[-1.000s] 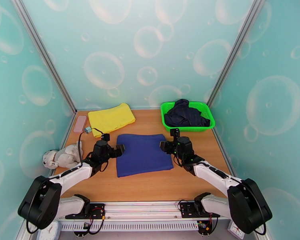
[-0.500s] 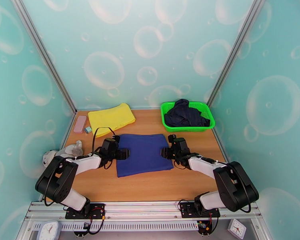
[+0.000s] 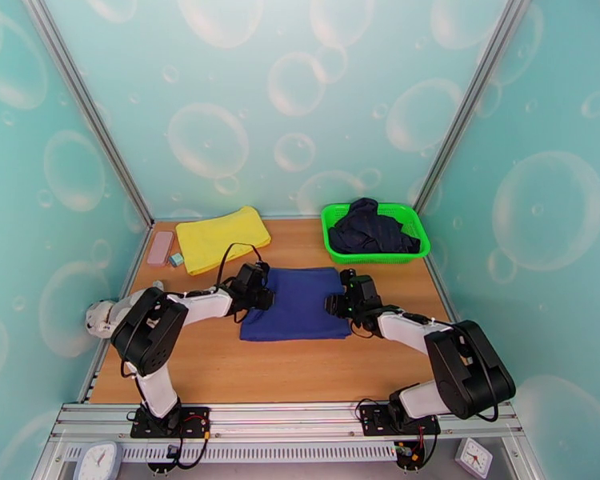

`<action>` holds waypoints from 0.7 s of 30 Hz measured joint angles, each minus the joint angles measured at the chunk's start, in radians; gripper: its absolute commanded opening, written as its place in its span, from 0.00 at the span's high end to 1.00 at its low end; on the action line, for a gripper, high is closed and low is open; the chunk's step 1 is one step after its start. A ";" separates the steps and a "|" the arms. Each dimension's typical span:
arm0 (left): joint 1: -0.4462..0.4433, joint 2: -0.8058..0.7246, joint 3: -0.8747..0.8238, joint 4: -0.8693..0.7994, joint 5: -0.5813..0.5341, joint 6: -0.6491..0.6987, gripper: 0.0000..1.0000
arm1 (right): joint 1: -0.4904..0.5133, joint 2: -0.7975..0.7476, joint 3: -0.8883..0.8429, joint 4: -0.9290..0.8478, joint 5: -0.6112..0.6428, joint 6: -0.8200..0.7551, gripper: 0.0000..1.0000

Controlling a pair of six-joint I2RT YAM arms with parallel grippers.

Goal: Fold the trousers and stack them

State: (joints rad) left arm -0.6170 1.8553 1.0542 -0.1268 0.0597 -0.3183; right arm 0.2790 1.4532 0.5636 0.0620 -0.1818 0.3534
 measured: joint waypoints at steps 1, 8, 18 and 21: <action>-0.005 0.008 0.024 -0.027 -0.010 -0.003 1.00 | -0.003 -0.006 -0.002 0.000 -0.001 0.000 0.54; -0.008 0.017 0.292 -0.362 -0.084 -0.017 1.00 | -0.006 -0.102 -0.063 0.088 -0.105 0.003 0.01; 0.035 0.163 0.880 -0.803 -0.249 -0.023 1.00 | -0.006 -0.139 -0.077 0.176 -0.175 0.012 0.01; 0.044 0.236 1.035 -0.904 -0.283 -0.030 1.00 | -0.006 -0.139 -0.077 0.180 -0.189 0.012 0.01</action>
State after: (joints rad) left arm -0.5728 2.0911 2.0888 -1.0306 -0.2237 -0.3485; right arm 0.2729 1.3140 0.4870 0.2424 -0.3706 0.3656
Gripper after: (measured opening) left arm 0.151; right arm 0.993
